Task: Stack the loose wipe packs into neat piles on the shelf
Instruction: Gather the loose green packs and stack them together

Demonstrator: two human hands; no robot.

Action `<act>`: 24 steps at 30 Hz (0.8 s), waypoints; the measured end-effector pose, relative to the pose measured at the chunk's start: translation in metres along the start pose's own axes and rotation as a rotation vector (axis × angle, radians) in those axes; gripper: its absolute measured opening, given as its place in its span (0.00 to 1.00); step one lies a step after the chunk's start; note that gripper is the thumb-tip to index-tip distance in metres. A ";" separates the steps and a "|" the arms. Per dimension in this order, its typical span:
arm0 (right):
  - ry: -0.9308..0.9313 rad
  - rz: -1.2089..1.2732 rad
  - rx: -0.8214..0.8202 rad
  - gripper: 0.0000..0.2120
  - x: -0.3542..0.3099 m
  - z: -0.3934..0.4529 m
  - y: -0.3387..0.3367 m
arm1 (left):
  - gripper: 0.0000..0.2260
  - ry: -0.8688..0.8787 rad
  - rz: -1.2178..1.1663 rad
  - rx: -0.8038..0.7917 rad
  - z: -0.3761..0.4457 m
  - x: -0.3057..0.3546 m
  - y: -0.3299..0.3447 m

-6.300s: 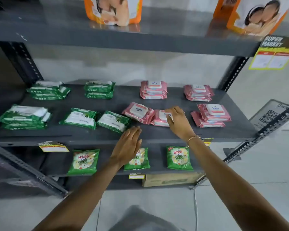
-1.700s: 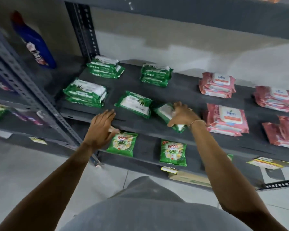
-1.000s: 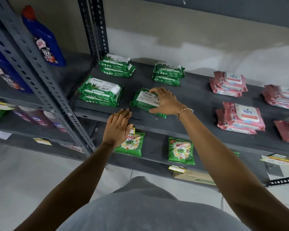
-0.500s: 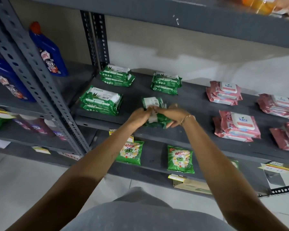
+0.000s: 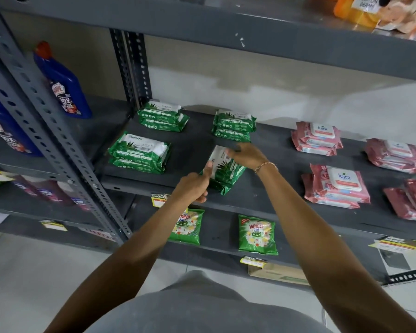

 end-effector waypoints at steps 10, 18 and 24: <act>0.161 0.198 -0.091 0.14 0.035 -0.013 0.002 | 0.26 -0.066 -0.465 -0.108 0.029 0.003 0.004; 0.193 0.511 -0.017 0.08 0.053 -0.026 0.013 | 0.22 -0.012 -0.377 -0.189 0.034 0.026 -0.004; 0.218 0.706 0.155 0.05 0.059 -0.041 0.017 | 0.20 0.015 -0.230 -0.195 0.037 0.043 -0.012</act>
Point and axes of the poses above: each hand's wrist, its own z-axis towards the middle knuckle, its own y-axis out of the palm, x = y × z, the point moved 10 cm from there along z, towards the middle knuckle, and after that the axes turned 8 degrees about -y, right-handed, at the moved point
